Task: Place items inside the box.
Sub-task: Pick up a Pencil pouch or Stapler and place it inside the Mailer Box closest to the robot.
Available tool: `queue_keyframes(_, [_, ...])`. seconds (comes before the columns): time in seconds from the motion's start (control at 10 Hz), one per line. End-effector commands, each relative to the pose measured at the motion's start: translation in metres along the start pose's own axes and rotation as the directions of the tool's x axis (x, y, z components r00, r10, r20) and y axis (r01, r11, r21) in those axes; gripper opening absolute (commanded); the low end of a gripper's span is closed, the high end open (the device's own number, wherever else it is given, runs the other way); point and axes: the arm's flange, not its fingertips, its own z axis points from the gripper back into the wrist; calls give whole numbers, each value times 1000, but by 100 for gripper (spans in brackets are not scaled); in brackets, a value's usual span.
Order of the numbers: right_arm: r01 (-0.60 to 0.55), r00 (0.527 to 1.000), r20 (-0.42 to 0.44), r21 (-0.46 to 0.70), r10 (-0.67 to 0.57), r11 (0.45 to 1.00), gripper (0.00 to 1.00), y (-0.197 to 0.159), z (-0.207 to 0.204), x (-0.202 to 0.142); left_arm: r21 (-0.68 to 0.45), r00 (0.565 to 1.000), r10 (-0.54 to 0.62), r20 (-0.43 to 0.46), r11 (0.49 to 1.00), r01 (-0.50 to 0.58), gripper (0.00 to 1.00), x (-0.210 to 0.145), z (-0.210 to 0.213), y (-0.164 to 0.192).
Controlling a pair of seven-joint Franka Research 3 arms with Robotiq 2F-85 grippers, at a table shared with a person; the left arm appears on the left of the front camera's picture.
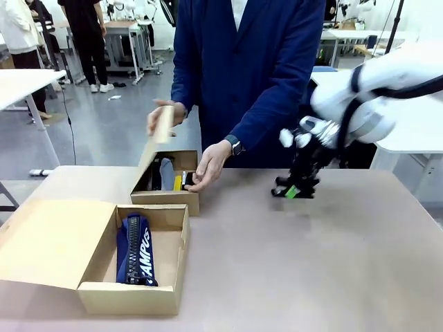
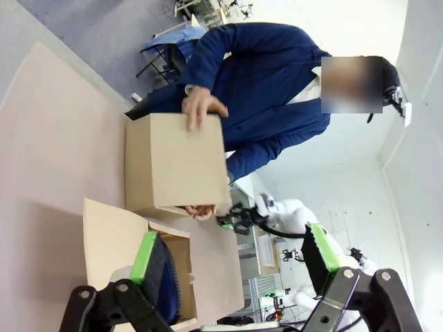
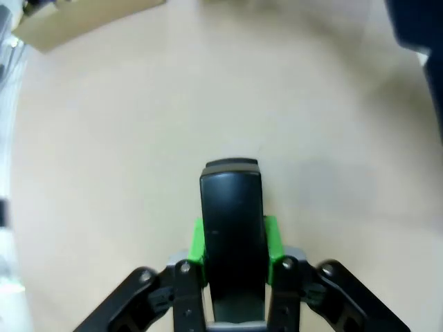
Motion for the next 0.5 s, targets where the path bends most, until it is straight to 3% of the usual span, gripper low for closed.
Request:
queue_keyframes(0.0, [186, 976, 142, -133, -166, 974, 0, 104, 71, -37, -23, 1000, -15, 11, 1000, 16, 100, 0, -1, 0])
queue_keyframes(0.2, [257, 951, 189, -53, -243, 965, 0, 134, 60, -33, -23, 1000, -15, 11, 1000, 16, 100, 0, -1, 0])
queue_keyframes(0.4, [295, 951, 108, -35, -290, 955, 0, 172, 37, -10, -23, 1000, -15, 11, 1000, 16, 100, 0, -1, 0])
